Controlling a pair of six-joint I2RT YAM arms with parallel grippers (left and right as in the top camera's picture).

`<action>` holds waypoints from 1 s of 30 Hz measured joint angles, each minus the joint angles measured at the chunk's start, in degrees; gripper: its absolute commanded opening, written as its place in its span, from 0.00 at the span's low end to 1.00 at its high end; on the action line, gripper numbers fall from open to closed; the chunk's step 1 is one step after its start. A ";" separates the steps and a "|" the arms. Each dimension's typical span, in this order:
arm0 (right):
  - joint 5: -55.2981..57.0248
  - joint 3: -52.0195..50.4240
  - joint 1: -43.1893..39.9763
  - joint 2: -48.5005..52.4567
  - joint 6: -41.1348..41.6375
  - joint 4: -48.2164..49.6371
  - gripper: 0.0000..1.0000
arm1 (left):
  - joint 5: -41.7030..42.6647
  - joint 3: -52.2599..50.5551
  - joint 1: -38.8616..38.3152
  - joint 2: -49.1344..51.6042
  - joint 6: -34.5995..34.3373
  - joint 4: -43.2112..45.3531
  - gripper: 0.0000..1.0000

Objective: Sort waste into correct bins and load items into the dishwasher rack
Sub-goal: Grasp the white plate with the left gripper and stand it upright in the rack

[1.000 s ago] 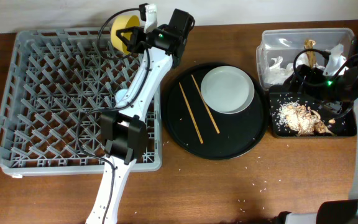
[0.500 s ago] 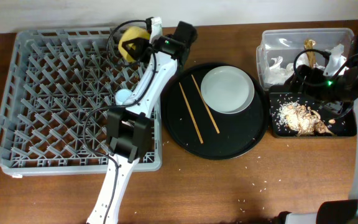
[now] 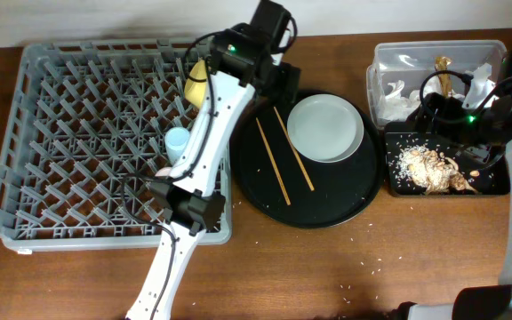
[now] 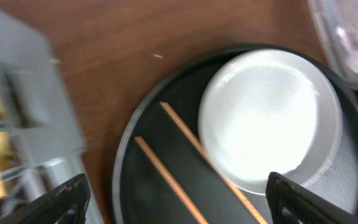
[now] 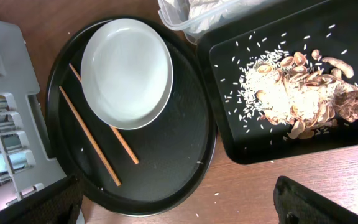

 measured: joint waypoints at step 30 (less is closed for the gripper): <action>0.02 0.00 0.00 0.00 0.02 1.11 0.99 | 0.00 -0.48 -6.03 16.94 -1.99 6.03 0.01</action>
